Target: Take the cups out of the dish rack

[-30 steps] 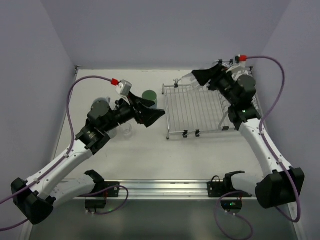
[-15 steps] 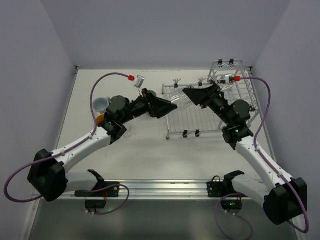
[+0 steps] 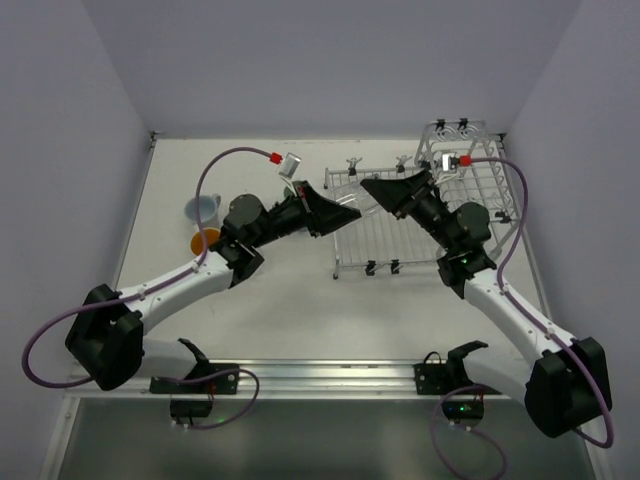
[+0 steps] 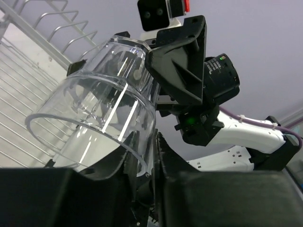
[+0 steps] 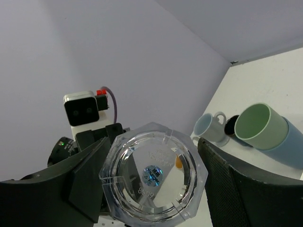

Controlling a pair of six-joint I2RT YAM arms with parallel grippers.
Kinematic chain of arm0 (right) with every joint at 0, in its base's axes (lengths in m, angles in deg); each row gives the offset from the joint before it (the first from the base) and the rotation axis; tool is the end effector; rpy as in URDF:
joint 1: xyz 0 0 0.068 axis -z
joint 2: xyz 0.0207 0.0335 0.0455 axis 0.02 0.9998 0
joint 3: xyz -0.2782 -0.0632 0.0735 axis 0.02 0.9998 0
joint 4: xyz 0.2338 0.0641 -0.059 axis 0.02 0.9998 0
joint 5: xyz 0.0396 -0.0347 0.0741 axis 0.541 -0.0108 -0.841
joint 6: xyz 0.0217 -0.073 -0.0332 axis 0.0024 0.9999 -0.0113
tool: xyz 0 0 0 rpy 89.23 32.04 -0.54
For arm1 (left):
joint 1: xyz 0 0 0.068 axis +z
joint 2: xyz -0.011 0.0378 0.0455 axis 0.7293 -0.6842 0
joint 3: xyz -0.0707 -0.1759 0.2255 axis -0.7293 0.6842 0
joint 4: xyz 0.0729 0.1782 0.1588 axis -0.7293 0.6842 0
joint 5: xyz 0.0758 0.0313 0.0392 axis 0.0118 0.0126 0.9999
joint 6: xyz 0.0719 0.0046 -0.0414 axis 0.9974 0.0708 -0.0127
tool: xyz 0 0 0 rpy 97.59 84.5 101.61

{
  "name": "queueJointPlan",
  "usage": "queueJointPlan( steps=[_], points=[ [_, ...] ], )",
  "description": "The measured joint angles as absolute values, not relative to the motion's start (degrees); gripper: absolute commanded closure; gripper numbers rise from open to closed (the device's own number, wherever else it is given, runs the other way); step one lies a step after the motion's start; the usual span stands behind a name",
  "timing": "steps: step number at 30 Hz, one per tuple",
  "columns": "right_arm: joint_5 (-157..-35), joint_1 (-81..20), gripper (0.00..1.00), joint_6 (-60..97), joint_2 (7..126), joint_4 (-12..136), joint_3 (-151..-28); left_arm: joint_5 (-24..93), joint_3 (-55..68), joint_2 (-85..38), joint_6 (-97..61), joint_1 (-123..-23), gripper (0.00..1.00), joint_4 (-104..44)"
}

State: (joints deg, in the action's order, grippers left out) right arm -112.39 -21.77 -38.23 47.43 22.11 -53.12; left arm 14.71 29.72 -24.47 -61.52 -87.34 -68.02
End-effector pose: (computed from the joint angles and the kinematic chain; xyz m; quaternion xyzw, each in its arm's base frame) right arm 0.2320 0.1184 0.3711 0.0618 0.6060 0.6156 0.4999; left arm 0.2220 -0.2347 0.3697 0.1095 0.6244 -0.6645 0.3957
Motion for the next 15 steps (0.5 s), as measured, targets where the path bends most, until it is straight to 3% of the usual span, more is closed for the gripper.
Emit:
queueJointPlan(
  steps=[2, 6, 15],
  points=[
    [-112.31, -21.88, 0.46, -38.73, 47.43, 20.75, -52.77, 14.73, 29.72, -24.21, -61.28, -87.27, 1.00, -67.95],
    [-112.44, -22.32, 0.01, -38.95, 47.41, 19.86, -51.81, 16.74, 28.51, -21.26, -57.42, -87.80, 1.00, -61.39],
    [-112.37, -22.69, 0.01, -27.19, 40.04, 36.51, -51.13, 31.39, 7.57, -18.11, -36.50, -87.77, 1.00, -12.41]
  ],
)
